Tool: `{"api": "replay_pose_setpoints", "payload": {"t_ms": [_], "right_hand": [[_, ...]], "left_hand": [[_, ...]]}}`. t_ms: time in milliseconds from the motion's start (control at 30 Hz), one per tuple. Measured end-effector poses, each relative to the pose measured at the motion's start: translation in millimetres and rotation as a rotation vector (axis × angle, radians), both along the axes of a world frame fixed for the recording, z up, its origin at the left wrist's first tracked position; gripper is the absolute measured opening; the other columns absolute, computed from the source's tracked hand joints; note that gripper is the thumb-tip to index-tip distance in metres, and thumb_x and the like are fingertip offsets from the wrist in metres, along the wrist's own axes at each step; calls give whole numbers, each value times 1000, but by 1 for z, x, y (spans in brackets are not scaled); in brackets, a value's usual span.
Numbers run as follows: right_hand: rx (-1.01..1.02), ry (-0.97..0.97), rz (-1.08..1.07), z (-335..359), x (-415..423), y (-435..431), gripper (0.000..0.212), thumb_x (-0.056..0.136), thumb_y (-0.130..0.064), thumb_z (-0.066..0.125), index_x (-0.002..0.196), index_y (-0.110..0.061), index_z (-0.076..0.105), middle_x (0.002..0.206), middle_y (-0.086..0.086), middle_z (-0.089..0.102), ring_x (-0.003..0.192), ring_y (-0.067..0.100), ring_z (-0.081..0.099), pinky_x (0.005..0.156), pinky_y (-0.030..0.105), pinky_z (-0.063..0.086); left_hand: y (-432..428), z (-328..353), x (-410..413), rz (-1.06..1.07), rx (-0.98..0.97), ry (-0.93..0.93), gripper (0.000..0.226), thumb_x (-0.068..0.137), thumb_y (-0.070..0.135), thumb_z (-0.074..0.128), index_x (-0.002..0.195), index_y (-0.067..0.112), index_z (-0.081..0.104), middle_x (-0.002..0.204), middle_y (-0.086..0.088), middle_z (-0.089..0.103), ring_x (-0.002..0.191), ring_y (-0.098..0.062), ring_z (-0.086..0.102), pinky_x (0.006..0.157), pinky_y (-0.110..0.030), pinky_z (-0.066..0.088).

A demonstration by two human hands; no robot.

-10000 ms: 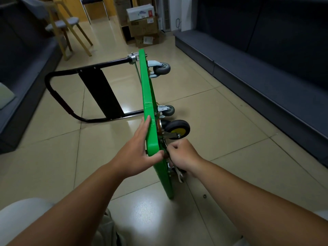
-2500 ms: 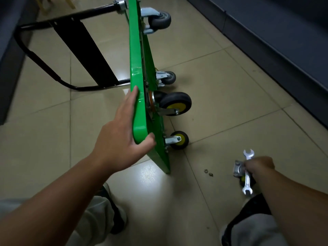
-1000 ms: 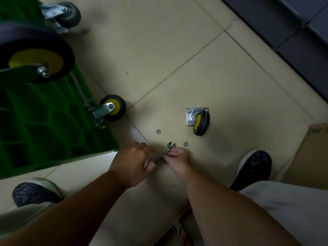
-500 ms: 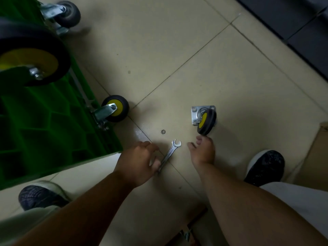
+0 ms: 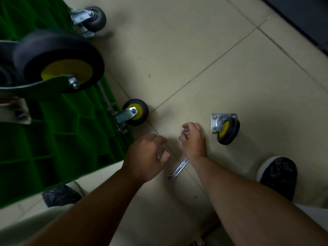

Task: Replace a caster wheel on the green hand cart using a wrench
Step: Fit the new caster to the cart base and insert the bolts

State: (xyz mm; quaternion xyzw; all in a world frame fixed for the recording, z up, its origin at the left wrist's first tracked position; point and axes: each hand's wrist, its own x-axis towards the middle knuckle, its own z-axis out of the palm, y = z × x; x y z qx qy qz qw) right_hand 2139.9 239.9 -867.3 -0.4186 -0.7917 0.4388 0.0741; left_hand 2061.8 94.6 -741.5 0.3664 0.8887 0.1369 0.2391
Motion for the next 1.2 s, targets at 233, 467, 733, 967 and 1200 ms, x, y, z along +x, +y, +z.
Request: {"api": "replay_pose_setpoints", "payload": {"t_ms": [233,467,733,967,1200], "right_hand": [[18,-52,-10,-9,-10,6,24,83,13,59,101,-2,67,105,15,59,97,34,61,86,50,52],[-151,-138,-172,-20,-25,12,23,78,9,69,96,-5,64,101,13,63,86,30,64,74,29,49],[-226,-179,-201,7,-24,20,24,80,-4,75,100,-10,65,104,9,67,84,20,62,70,24,44],[-125,37,-74,134,-64,23,18,81,-13,76,97,-11,70,90,4,70,87,21,67,78,24,48],[43,346,369,309,-109,14,12,84,-20,74,95,-18,71,84,-7,69,75,8,64,74,26,54]], "left_hand": [[0,2,-13,83,28,13,34,85,21,74,119,14,74,110,-6,74,106,-31,65,87,-37,52],[-7,7,-11,120,28,-15,38,85,29,63,118,12,73,108,-6,73,104,-31,65,86,-40,54],[-2,41,-9,44,33,75,36,88,27,69,123,16,72,114,-4,72,108,-28,64,89,-35,51],[0,145,-15,-50,76,325,41,96,40,55,134,28,62,129,4,65,120,-19,56,96,-31,40],[-33,285,-5,-121,316,545,37,93,36,56,124,21,71,115,3,69,106,-16,62,90,-33,51]]}}
